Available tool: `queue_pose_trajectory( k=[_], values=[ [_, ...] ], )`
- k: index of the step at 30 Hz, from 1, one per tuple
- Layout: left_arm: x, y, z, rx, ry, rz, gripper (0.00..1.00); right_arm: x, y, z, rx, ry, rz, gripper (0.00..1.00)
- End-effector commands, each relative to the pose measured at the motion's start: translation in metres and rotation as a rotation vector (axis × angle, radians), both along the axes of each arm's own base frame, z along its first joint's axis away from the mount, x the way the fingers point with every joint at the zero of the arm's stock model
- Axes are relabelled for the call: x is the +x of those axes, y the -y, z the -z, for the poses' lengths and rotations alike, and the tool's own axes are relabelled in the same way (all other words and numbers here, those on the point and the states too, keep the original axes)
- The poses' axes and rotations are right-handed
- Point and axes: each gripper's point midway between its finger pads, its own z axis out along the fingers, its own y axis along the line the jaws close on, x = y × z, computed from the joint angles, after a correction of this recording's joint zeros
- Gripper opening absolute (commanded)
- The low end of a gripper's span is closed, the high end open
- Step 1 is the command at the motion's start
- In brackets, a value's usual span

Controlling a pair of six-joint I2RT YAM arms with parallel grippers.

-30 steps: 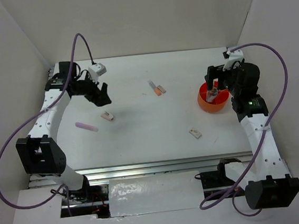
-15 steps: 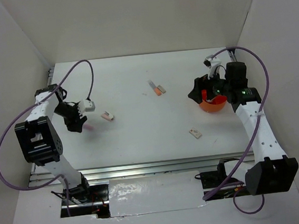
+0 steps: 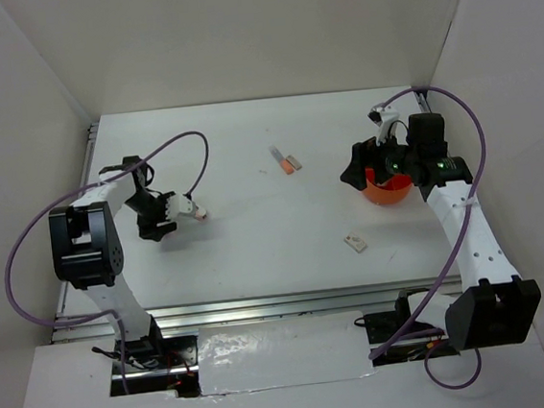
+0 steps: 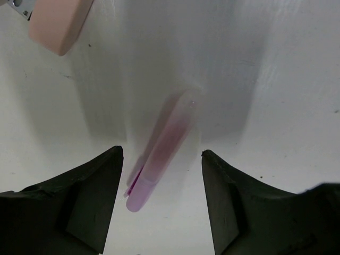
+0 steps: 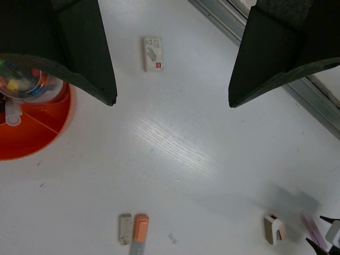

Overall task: Sort the stationery into containers
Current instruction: Pick up the pen from the center of the board.

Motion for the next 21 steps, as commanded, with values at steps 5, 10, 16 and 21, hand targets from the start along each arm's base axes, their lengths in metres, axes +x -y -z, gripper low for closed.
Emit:
queue_pose_trajectory(
  k=[5, 10, 16, 21],
  values=[
    [0.0, 0.01, 0.017, 0.02, 0.005, 0.072, 0.63, 0.0, -0.004, -0.014, 0.012, 0.022, -0.016, 0.91],
    [-0.023, 0.018, 0.027, 0.03, 0.024, 0.119, 0.48, -0.001, -0.007, -0.013, 0.035, 0.012, -0.024, 0.9],
    [-0.049, 0.025, 0.027, 0.113, 0.066, 0.198, 0.13, -0.01, -0.02, -0.016, 0.102, -0.022, -0.075, 0.89],
    [-0.028, 0.055, -0.025, 0.117, 0.29, 0.277, 0.0, -0.021, -0.04, -0.026, 0.165, -0.073, -0.171, 0.88]
  ],
)
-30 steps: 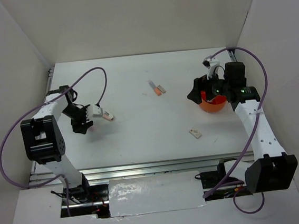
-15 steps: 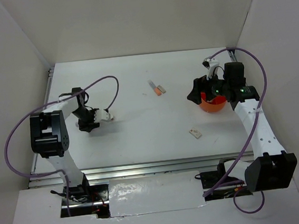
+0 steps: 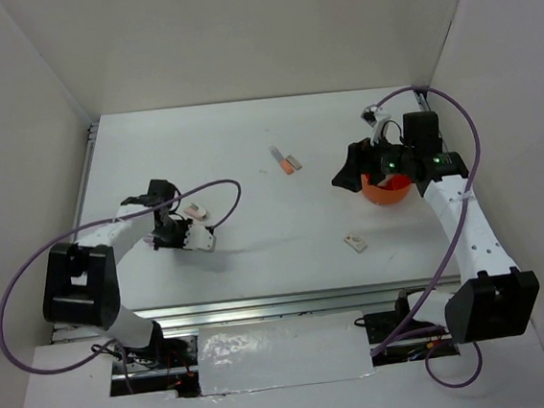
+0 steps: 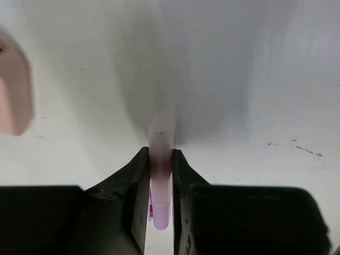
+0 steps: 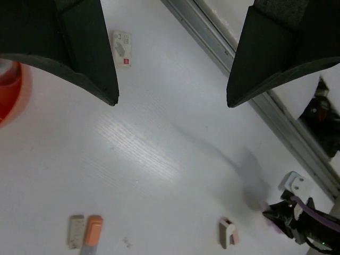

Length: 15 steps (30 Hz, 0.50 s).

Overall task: Sort the stationery into containers
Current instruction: Pick up the pen from the center of the board.

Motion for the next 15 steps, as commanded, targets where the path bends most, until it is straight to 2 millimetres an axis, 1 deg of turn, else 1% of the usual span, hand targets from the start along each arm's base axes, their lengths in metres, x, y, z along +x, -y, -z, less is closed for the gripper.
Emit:
queue_pose_trajectory(
  k=[1, 2, 3, 4, 6, 7, 8, 9, 10, 11, 12, 13, 14, 15],
  values=[
    [0.022, 0.033, -0.061, -0.045, 0.244, 0.12, 0.0, -0.014, -0.022, -0.027, 0.089, -0.012, -0.108, 0.88],
    [0.026, 0.042, -0.076, -0.065, 0.304, 0.147, 0.0, -0.015, -0.025, -0.027, 0.102, -0.026, -0.123, 0.88],
    [0.035, 0.056, -0.097, -0.092, 0.398, 0.189, 0.0, -0.018, -0.028, -0.03, 0.118, -0.039, -0.14, 0.88],
    [0.033, 0.076, -0.128, -0.133, 0.507, 0.253, 0.0, -0.02, -0.032, -0.032, 0.133, -0.047, -0.158, 0.88],
    [0.035, 0.104, -0.161, -0.197, 0.662, 0.345, 0.0, -0.027, -0.042, -0.036, 0.177, -0.082, -0.215, 0.88],
    [0.024, 0.126, -0.185, -0.238, 0.747, 0.42, 0.0, -0.03, -0.047, -0.037, 0.19, -0.092, -0.237, 0.88],
    [0.018, 0.137, -0.191, -0.262, 0.785, 0.463, 0.0, -0.033, -0.052, -0.039, 0.215, -0.107, -0.271, 0.88],
    [0.015, 0.15, -0.206, -0.279, 0.86, 0.519, 0.0, -0.038, -0.058, -0.04, 0.228, -0.122, -0.3, 0.88],
    [0.0, 0.169, -0.219, -0.318, 0.909, 0.595, 0.0, -0.039, -0.061, -0.041, 0.241, -0.135, -0.318, 0.88],
    [-0.007, 0.177, -0.219, -0.317, 0.93, 0.647, 0.0, -0.045, -0.066, -0.046, 0.265, -0.139, -0.353, 0.88],
    [-0.014, 0.187, -0.225, -0.334, 0.963, 0.684, 0.0, -0.05, -0.072, -0.047, 0.272, -0.148, -0.38, 0.88],
    [-0.031, 0.204, -0.232, -0.368, 0.988, 0.754, 0.0, -0.053, -0.076, -0.05, 0.279, -0.146, -0.401, 0.88],
    [-0.038, 0.21, -0.229, -0.364, 1.0, 0.783, 0.0, -0.055, -0.079, -0.053, 0.285, -0.142, -0.419, 0.88],
    [-0.054, 0.227, -0.242, -0.404, 1.06, 0.852, 0.0, -0.06, -0.086, -0.057, 0.3, -0.151, -0.448, 0.88]
  ],
)
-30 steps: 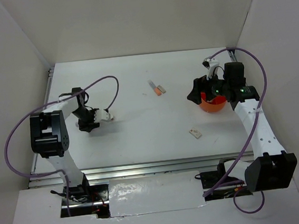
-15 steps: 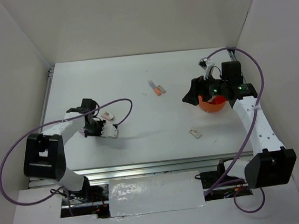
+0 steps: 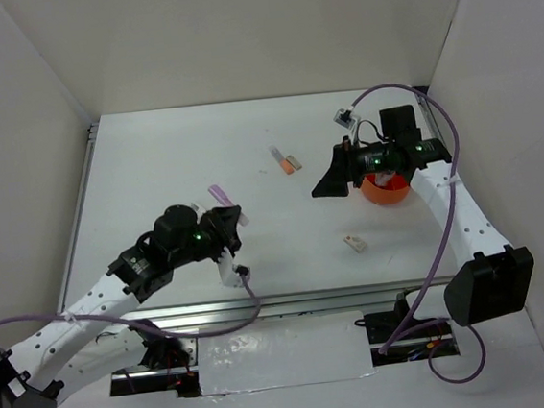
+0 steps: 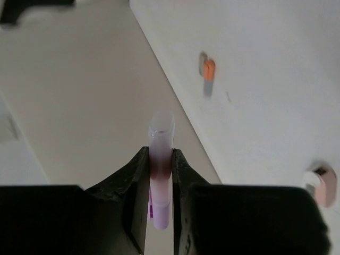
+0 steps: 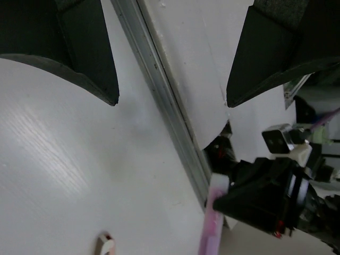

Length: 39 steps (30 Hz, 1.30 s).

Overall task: Sort the stationery into containers
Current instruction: Pick up the pen from the center of the board, then place the pen in the storage box.

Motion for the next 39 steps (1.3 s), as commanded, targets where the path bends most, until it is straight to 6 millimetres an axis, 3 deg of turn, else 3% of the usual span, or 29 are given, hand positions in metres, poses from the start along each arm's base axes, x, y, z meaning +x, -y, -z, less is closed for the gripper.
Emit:
queue_pose_trajectory(
  k=[1, 2, 8, 14, 25, 30, 39],
  values=[
    [-0.032, 0.044, -0.025, -0.042, 0.187, 0.193, 0.0, -0.022, -0.02, -0.033, 0.094, -0.003, -0.124, 0.88],
    [-0.038, 0.05, -0.015, -0.025, 0.224, 0.224, 0.0, -0.024, -0.024, -0.035, 0.108, -0.003, -0.141, 0.88],
    [-0.072, 0.085, -0.033, -0.067, 0.461, 0.381, 0.0, -0.043, -0.051, -0.042, 0.174, -0.081, -0.254, 0.89],
    [-0.1, 0.105, -0.039, -0.073, 0.503, 0.481, 0.0, -0.056, -0.078, -0.03, 0.173, -0.133, -0.34, 0.88],
    [-0.121, 0.118, -0.043, -0.106, 0.491, 0.542, 0.0, -0.071, -0.104, -0.029, 0.165, -0.124, -0.459, 0.84],
    [-0.121, 0.119, -0.042, -0.105, 0.479, 0.539, 0.0, -0.082, -0.108, -0.031, 0.177, -0.129, -0.515, 0.75],
    [-0.12, 0.116, -0.038, -0.114, 0.473, 0.525, 0.03, -0.096, -0.112, -0.033, 0.187, -0.116, -0.588, 0.44]
  ],
)
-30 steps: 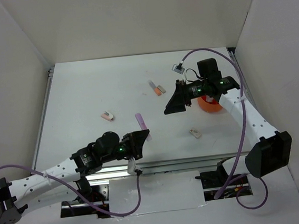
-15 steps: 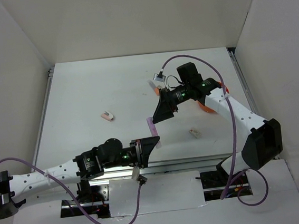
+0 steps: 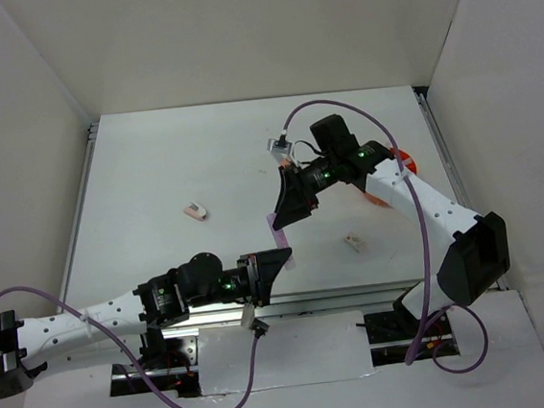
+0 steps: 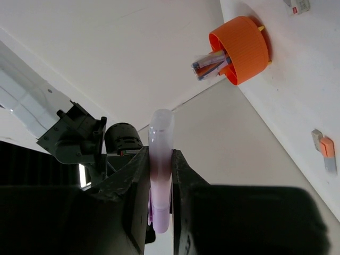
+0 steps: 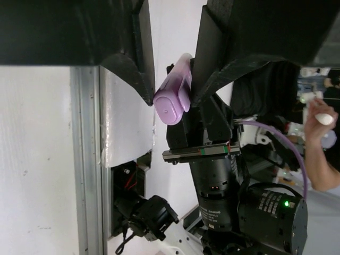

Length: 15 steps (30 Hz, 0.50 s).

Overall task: Sort the stationery into containers
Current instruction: Place the pen in the storage box.

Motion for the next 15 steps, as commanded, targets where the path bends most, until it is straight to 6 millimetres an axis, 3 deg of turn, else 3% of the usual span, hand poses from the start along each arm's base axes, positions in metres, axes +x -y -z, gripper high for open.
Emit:
queue_pose_trajectory(
  k=[1, 4, 5, 6, 7, 8, 12, 14, 15],
  values=[
    [-0.003, 0.003, -0.024, -0.074, 0.035, 0.013, 0.04, -0.008, -0.002, -0.017, 0.048, 0.036, -0.056, 0.38],
    [-0.004, 0.001, -0.02, -0.066, 0.028, 0.015, 0.16, -0.008, -0.002, -0.018, 0.052, 0.032, -0.059, 0.24],
    [-0.004, 0.0, -0.02, -0.066, 0.027, 0.012, 0.35, -0.009, -0.002, -0.018, 0.054, 0.032, -0.06, 0.22],
    [-0.004, -0.001, -0.018, -0.064, 0.024, 0.012, 0.67, -0.008, -0.001, -0.018, 0.054, 0.035, -0.059, 0.19],
    [-0.004, -0.001, -0.018, -0.067, 0.023, 0.011, 0.86, -0.009, 0.0, -0.018, 0.054, 0.033, -0.059, 0.13],
    [-0.004, -0.002, -0.019, -0.08, 0.028, 0.009, 0.99, -0.009, 0.001, -0.02, 0.057, 0.038, -0.053, 0.1],
    [-0.006, -0.005, -0.028, -0.12, 0.025, 0.016, 0.99, -0.005, 0.014, -0.019, 0.056, 0.037, -0.015, 0.0],
    [-0.01, -0.007, -0.035, -0.141, 0.023, 0.03, 0.99, -0.003, 0.023, -0.016, 0.043, 0.035, 0.017, 0.0],
    [-0.011, -0.008, -0.039, -0.15, 0.019, 0.033, 0.99, 0.01, 0.032, -0.012, 0.022, 0.053, 0.076, 0.0]
  ],
)
